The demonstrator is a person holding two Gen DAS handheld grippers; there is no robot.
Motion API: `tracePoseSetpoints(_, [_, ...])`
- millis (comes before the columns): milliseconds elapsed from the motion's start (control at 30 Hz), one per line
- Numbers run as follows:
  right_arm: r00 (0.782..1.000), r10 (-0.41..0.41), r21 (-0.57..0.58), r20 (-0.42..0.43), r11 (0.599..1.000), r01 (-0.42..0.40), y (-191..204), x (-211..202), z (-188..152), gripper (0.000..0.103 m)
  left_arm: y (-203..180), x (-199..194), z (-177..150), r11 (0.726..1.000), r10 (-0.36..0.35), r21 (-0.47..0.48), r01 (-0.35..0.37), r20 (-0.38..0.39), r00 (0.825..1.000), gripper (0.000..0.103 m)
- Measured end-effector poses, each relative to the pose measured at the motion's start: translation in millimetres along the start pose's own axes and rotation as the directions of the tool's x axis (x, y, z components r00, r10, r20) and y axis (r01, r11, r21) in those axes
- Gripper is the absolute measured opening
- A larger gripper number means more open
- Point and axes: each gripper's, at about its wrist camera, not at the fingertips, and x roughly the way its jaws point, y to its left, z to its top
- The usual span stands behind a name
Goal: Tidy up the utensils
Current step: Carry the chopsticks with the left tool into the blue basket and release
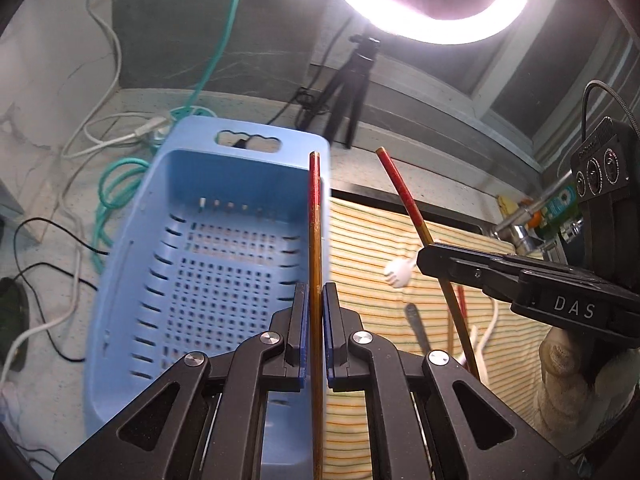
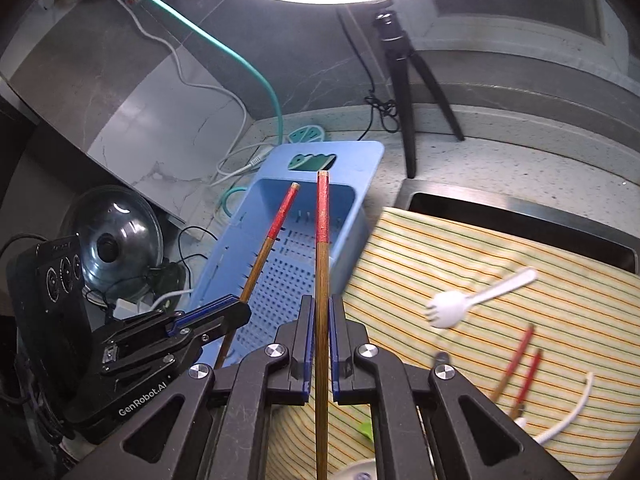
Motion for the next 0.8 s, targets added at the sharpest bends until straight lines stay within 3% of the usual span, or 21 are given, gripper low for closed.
tracePoseSetpoints(467, [1.000, -0.017, 0.079, -0.026, 0.997, 0.019, 29, 69, 21, 0.006, 58, 14, 12, 0.999, 0.015, -0.033, -0.015, -0.022, 1.000, 0.005])
tracePoseSetpoints(800, [0.999, -0.041, 0.068, -0.022, 0.997, 0.042, 38, 75, 24, 0.010, 75, 17, 19, 0.998, 0.043, -0.049, -0.045, -0.035, 0.998, 0.006])
